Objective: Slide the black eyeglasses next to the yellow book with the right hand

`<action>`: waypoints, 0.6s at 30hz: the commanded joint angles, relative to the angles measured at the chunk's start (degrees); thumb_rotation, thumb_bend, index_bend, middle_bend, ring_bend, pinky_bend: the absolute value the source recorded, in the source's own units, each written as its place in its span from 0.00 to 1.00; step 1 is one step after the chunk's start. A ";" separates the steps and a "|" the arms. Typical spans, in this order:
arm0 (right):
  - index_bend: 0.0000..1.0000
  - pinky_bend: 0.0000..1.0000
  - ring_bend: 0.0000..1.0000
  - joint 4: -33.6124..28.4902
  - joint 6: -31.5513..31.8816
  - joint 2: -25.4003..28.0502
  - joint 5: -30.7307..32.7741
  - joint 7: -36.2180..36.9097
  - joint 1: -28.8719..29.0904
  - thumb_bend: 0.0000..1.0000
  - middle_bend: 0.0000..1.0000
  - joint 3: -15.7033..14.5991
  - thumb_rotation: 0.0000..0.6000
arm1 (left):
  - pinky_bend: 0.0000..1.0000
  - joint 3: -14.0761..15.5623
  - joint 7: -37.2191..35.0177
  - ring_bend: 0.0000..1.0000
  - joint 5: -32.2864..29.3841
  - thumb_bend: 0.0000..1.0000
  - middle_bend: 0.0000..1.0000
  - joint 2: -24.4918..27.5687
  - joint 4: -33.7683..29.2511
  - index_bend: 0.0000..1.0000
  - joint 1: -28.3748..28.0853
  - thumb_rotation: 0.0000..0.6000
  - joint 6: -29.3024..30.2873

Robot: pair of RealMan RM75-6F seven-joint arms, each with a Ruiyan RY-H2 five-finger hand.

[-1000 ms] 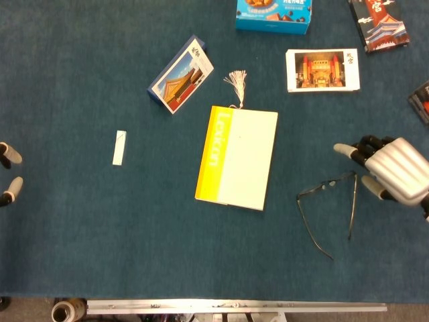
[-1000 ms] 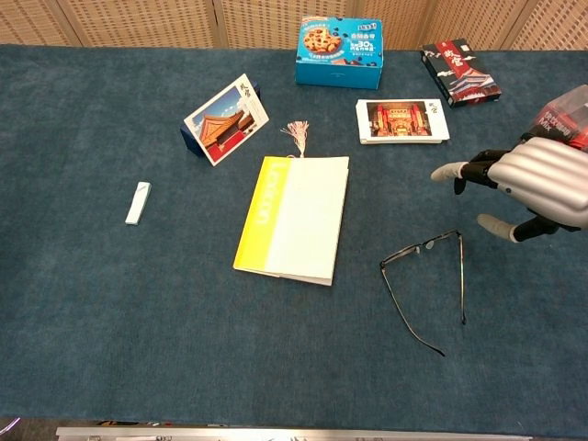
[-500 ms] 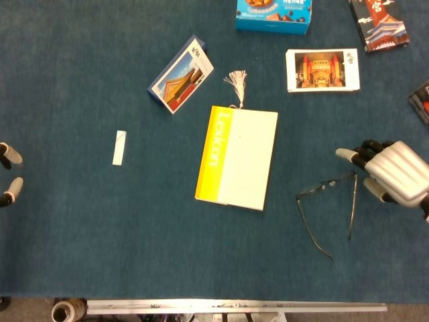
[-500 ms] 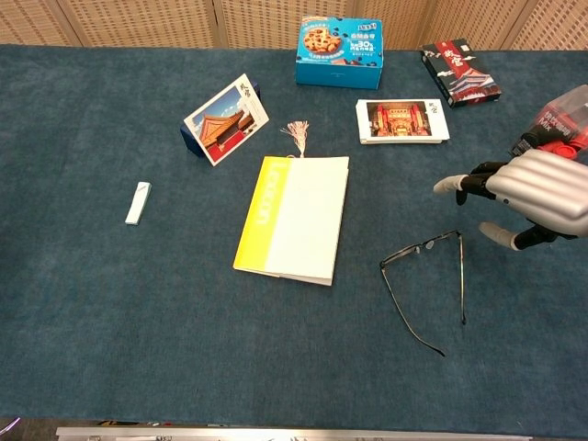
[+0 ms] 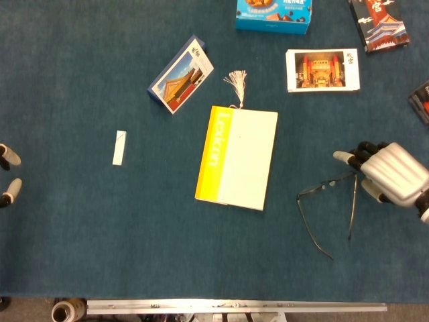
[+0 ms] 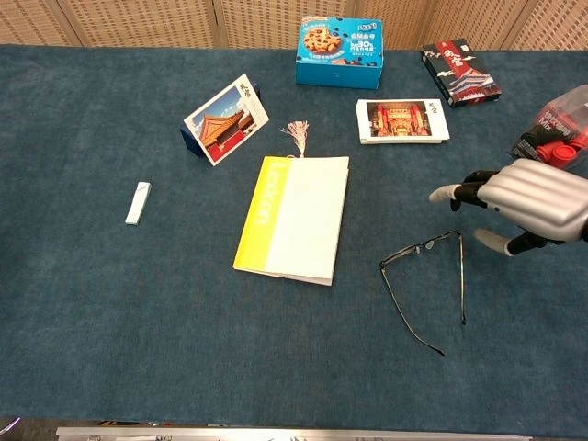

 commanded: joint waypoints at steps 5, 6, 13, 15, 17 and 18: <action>0.20 0.49 0.25 1.14 -0.27 -1.31 -0.47 0.33 0.65 0.43 0.34 -0.06 1.00 | 0.56 0.08 -0.29 0.46 0.10 0.28 0.52 0.05 0.11 0.45 0.11 1.00 0.13; 0.20 0.48 0.24 1.29 -0.30 -1.46 -0.51 0.30 0.71 0.43 0.34 -0.09 1.00 | 0.56 0.09 -0.34 0.46 0.08 0.28 0.52 0.06 0.15 0.45 0.14 1.00 0.14; 0.20 0.40 0.20 2.37 0.21 -2.40 -0.92 -0.25 0.80 0.43 0.31 -0.28 1.00 | 0.56 0.24 -0.72 0.46 -0.13 0.28 0.52 -0.07 0.57 0.45 0.38 1.00 0.13; 0.20 0.37 0.18 2.73 0.52 -2.67 -1.13 -0.38 0.78 0.43 0.29 -0.33 1.00 | 0.56 0.24 -0.79 0.46 -0.27 0.28 0.52 -0.13 0.73 0.45 0.37 1.00 0.00; 0.20 0.34 0.16 3.06 0.96 -2.96 -1.39 -0.43 0.73 0.43 0.27 -0.37 1.00 | 0.56 0.24 -0.83 0.46 -0.29 0.28 0.52 -0.18 0.78 0.45 0.40 1.00 0.00; 0.20 0.33 0.15 3.25 1.20 -3.12 -1.52 -0.42 0.71 0.43 0.26 -0.37 1.00 | 0.56 0.25 -0.82 0.46 -0.26 0.28 0.52 -0.17 0.74 0.45 0.44 1.00 0.08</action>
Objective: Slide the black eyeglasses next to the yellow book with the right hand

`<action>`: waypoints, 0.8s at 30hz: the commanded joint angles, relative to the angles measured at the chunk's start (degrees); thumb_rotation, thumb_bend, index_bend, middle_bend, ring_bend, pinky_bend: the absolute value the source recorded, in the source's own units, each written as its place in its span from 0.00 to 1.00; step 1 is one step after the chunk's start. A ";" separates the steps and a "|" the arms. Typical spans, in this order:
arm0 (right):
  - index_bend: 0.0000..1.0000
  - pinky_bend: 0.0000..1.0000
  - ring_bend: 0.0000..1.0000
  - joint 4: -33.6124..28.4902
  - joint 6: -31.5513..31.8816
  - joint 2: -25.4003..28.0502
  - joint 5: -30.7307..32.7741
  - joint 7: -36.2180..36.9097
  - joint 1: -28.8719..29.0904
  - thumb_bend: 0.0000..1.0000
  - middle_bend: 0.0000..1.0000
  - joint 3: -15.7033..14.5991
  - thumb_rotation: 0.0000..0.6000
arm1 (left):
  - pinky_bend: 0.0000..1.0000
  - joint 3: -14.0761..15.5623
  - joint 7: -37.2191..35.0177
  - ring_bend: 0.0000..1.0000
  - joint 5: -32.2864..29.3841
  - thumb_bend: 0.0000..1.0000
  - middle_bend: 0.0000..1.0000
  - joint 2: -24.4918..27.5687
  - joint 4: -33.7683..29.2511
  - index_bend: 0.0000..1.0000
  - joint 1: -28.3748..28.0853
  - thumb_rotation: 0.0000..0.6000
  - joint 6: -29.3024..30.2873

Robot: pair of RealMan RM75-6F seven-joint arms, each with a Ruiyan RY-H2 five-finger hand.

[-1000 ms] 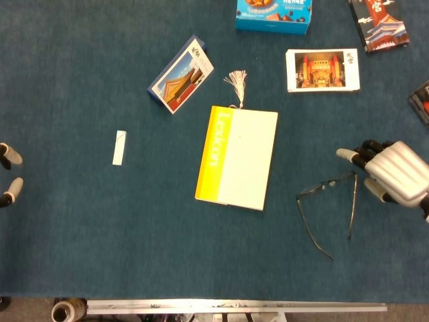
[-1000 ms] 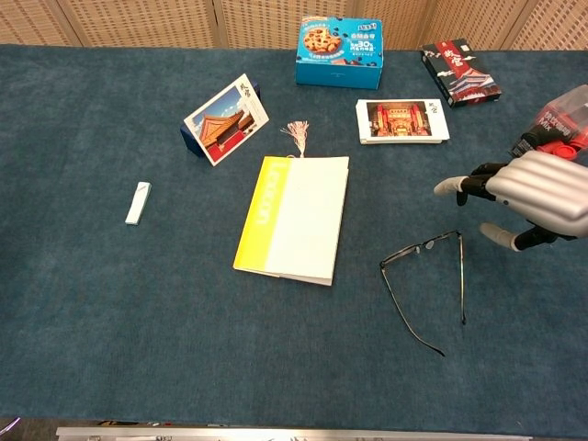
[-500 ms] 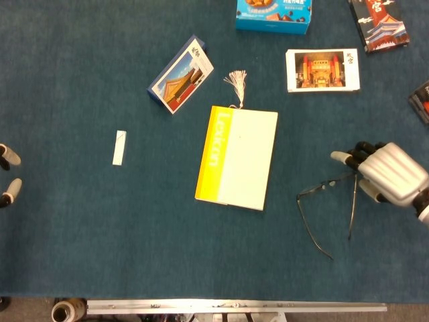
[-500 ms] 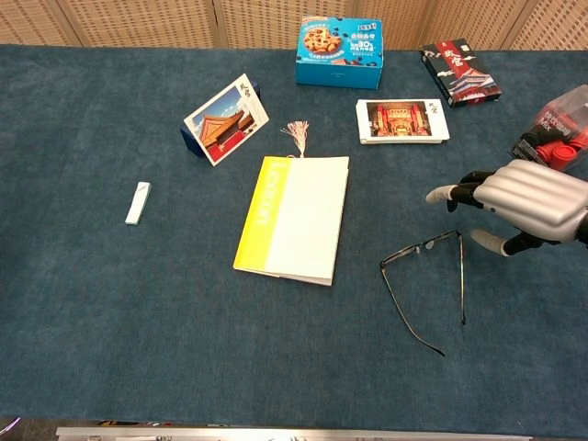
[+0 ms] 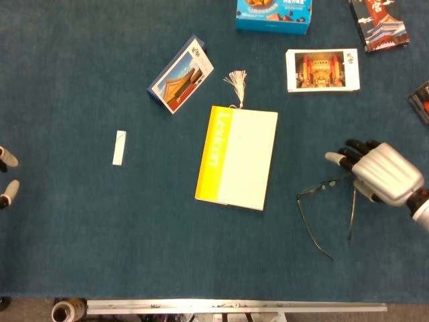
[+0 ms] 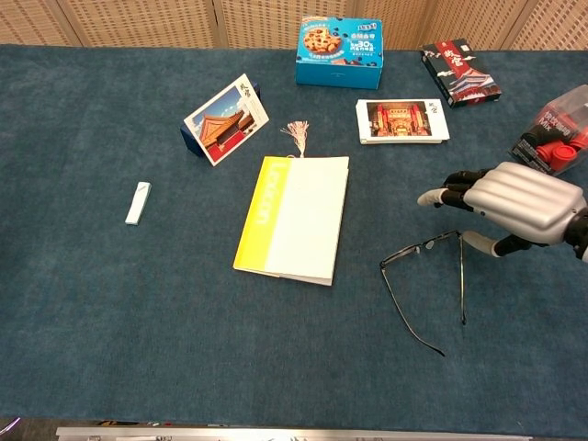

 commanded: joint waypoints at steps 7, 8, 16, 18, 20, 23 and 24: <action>0.20 0.27 0.08 1.20 1.24 -1.02 -0.60 -0.06 -0.15 0.42 0.18 -0.10 1.00 | 0.56 0.10 -0.09 0.46 -0.16 0.28 0.52 -0.06 0.08 0.45 0.19 1.00 -0.02; 0.20 0.26 0.08 1.26 1.31 -1.10 -0.60 -0.08 -0.16 0.42 0.17 -0.10 1.00 | 0.56 0.11 -0.13 0.46 -0.19 0.28 0.52 -0.07 0.10 0.45 0.21 1.00 -0.02; 0.20 0.22 0.05 1.31 0.92 -1.17 0.13 -0.94 -0.08 0.41 0.13 -0.08 1.00 | 0.56 -0.01 -0.18 0.46 -0.04 0.28 0.52 -0.04 -0.01 0.45 0.12 1.00 -0.01; 0.20 0.22 0.05 1.31 0.78 -1.24 0.32 -1.21 -0.06 0.41 0.13 -0.07 1.00 | 0.56 0.00 -0.18 0.46 -0.02 0.28 0.52 -0.03 0.01 0.45 0.11 1.00 -0.03; 0.20 0.21 0.05 1.41 0.68 -1.42 0.52 -1.45 -0.08 0.41 0.13 -0.08 1.00 | 0.56 0.02 -0.16 0.46 0.02 0.28 0.52 -0.04 -0.03 0.45 0.11 1.00 -0.05; 0.20 0.21 0.05 1.67 0.42 -1.81 0.85 -1.61 -0.08 0.41 0.13 -0.11 1.00 | 0.56 0.09 -0.12 0.46 -0.08 0.28 0.52 -0.07 0.00 0.45 0.13 1.00 -0.18; 0.19 0.21 0.05 1.74 0.31 -1.97 0.90 -1.70 -0.05 0.41 0.13 -0.12 1.00 | 0.56 0.12 -0.14 0.46 -0.10 0.28 0.52 -0.07 0.02 0.45 0.16 1.00 -0.21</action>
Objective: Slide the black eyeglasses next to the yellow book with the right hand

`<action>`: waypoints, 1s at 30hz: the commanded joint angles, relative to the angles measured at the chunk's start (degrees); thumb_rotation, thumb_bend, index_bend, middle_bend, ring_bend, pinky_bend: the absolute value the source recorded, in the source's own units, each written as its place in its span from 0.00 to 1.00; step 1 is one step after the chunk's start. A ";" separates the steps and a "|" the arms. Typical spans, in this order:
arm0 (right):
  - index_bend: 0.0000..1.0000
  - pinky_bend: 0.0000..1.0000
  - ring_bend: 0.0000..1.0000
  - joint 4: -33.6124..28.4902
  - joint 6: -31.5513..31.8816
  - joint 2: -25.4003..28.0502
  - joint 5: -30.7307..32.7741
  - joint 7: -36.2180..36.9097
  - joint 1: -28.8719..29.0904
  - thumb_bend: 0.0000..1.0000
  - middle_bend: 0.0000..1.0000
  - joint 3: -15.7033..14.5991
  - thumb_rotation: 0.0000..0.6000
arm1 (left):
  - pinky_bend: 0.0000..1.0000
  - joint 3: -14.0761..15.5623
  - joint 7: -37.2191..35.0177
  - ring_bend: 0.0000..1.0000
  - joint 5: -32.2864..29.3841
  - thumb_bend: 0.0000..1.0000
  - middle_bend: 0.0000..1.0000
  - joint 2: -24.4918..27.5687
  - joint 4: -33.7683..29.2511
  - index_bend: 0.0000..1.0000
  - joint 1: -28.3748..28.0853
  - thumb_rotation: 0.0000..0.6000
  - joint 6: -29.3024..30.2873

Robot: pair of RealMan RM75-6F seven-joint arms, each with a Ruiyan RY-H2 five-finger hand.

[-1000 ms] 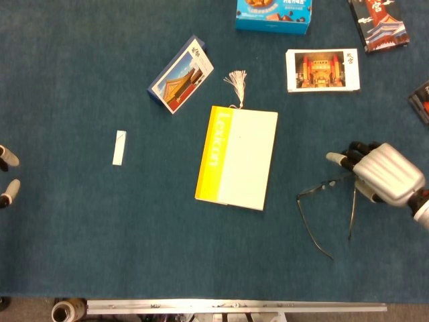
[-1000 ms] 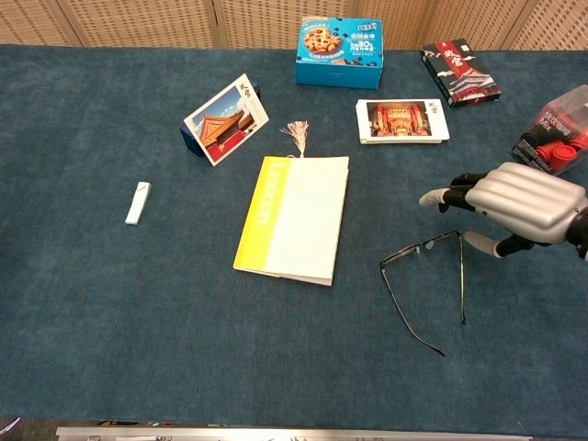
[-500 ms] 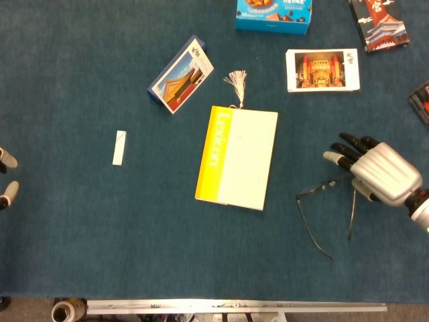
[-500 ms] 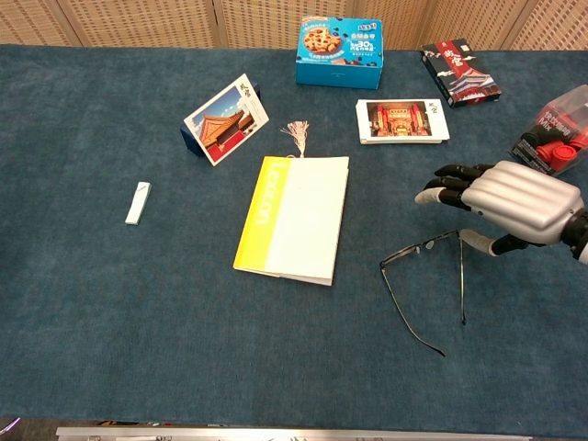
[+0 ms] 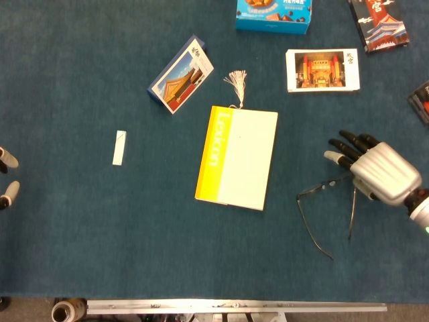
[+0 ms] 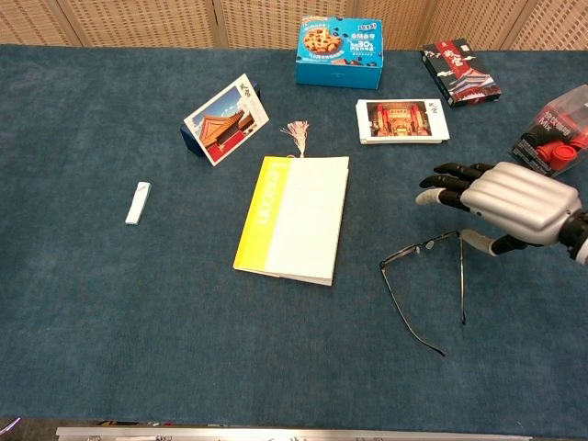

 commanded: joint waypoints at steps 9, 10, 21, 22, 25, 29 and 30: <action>0.19 0.21 0.05 1.21 -0.51 -1.86 0.05 -0.10 0.48 0.41 0.13 0.05 1.00 | 0.56 0.14 -0.50 0.46 -0.13 0.28 0.52 0.06 0.20 0.45 0.33 1.00 0.18; 0.19 0.21 0.05 1.40 -0.61 -2.10 0.05 -0.04 0.56 0.41 0.13 0.03 1.00 | 0.56 0.18 -0.55 0.46 -0.15 0.28 0.52 0.07 0.25 0.45 0.39 1.00 0.19; 0.19 0.21 0.05 3.24 -0.89 -3.97 0.51 0.15 0.95 0.41 0.13 0.30 1.00 | 0.56 0.28 -1.24 0.46 -0.11 0.28 0.52 0.13 0.63 0.45 0.71 1.00 0.42; 0.19 0.21 0.05 3.46 -0.82 -4.15 0.47 0.15 0.96 0.41 0.13 0.30 1.00 | 0.56 0.29 -1.30 0.46 -0.12 0.28 0.52 0.13 0.65 0.45 0.75 1.00 0.44; 0.19 0.21 0.05 4.16 -0.54 -4.78 0.45 0.35 0.97 0.41 0.13 0.37 1.00 | 0.56 0.34 -1.52 0.46 -0.24 0.28 0.52 0.10 0.79 0.45 0.83 1.00 0.36; 0.19 0.21 0.05 4.89 -0.33 -5.39 0.52 0.65 1.06 0.41 0.13 0.51 1.00 | 0.56 0.36 -1.78 0.46 -0.26 0.28 0.52 0.02 0.93 0.45 0.96 1.00 0.43; 0.19 0.21 0.05 5.00 -0.23 -5.51 0.52 0.69 1.05 0.41 0.13 0.53 1.00 | 0.56 0.35 -1.85 0.46 -0.29 0.28 0.52 0.00 0.97 0.45 0.98 1.00 0.46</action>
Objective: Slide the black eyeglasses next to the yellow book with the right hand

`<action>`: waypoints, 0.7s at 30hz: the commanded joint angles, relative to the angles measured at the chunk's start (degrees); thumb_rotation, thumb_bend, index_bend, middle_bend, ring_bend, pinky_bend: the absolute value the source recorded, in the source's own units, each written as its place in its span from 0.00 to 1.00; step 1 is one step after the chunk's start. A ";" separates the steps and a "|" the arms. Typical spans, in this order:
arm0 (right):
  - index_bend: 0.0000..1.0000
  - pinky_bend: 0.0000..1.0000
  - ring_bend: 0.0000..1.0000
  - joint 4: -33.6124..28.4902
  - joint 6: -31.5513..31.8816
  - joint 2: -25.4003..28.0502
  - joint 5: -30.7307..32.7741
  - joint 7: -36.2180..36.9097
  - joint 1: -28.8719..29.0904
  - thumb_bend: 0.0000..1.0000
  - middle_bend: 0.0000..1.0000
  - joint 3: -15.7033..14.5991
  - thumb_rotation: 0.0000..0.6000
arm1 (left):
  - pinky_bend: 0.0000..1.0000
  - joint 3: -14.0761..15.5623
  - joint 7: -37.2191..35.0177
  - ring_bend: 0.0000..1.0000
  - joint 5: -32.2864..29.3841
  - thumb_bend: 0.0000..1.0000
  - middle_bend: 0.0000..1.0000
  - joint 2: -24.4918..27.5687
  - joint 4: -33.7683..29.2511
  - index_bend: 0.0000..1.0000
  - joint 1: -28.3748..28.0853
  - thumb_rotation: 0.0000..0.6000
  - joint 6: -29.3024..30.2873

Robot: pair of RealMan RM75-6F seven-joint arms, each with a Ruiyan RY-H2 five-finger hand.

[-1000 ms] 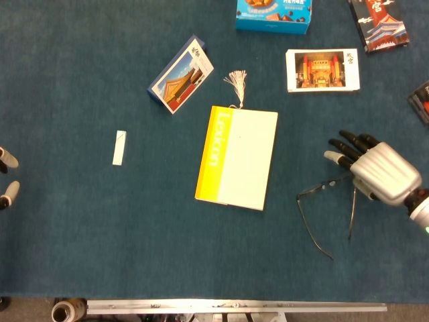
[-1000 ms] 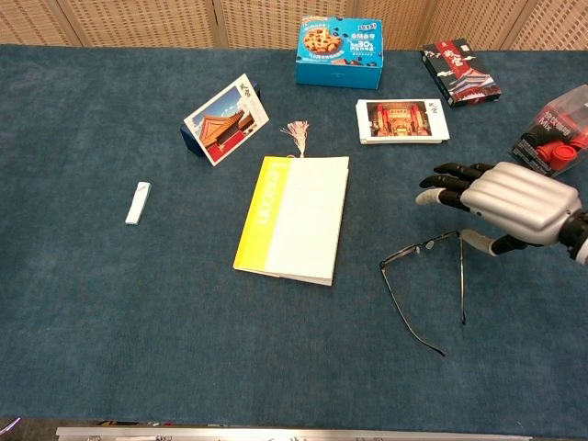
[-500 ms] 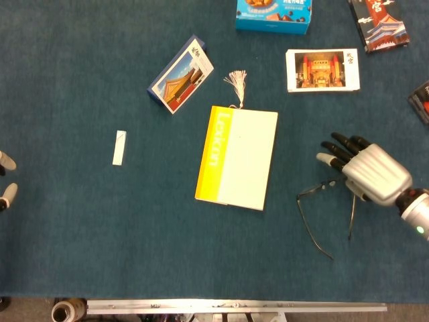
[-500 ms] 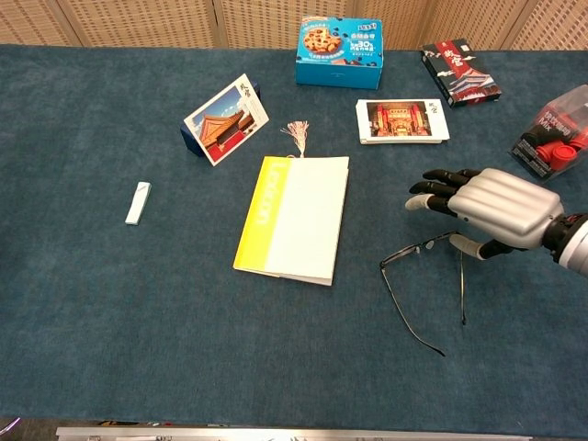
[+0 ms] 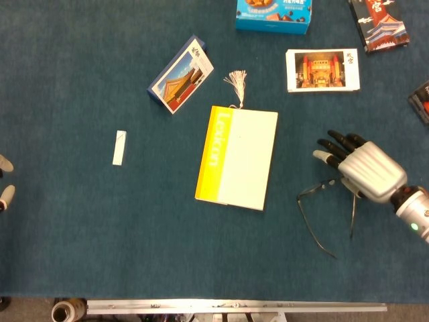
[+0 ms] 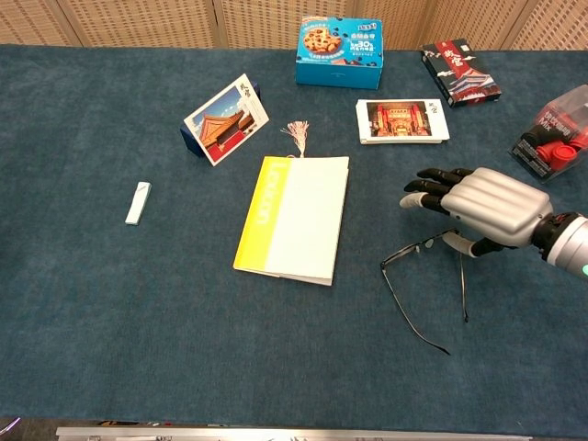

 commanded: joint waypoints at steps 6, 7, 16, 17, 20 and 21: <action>0.19 0.21 0.05 0.79 1.03 -0.80 -0.03 0.59 -0.08 0.41 0.13 0.26 1.00 | 0.56 -0.03 -0.16 0.46 0.04 0.28 0.52 -0.07 0.10 0.45 0.11 1.00 0.10; 0.19 0.21 0.05 0.90 1.12 -0.89 -0.01 0.67 -0.09 0.41 0.13 0.29 1.00 | 0.56 -0.02 -0.19 0.46 0.02 0.28 0.52 -0.07 0.14 0.45 0.12 1.00 0.09; 0.19 0.21 0.05 2.86 1.49 -2.22 0.49 1.52 -0.05 0.41 0.13 0.67 1.00 | 0.56 0.10 -0.15 0.46 -0.02 0.28 0.52 -0.15 0.21 0.45 0.19 1.00 -0.14; 0.19 0.21 0.05 3.29 1.51 -2.51 0.56 1.71 0.00 0.41 0.13 0.76 1.00 | 0.56 0.11 -0.16 0.46 -0.03 0.28 0.52 -0.16 0.23 0.45 0.20 1.00 -0.17; 0.19 0.21 0.05 4.36 1.58 -3.23 0.64 2.33 0.17 0.41 0.13 0.98 1.00 | 0.56 0.18 -0.22 0.46 -0.02 0.28 0.52 -0.20 0.28 0.45 0.21 1.00 -0.31; 0.19 0.21 0.05 4.64 1.62 -3.45 0.64 2.51 0.23 0.41 0.13 1.05 1.00 | 0.56 0.22 -0.25 0.46 -0.02 0.28 0.52 -0.23 0.33 0.45 0.21 1.00 -0.36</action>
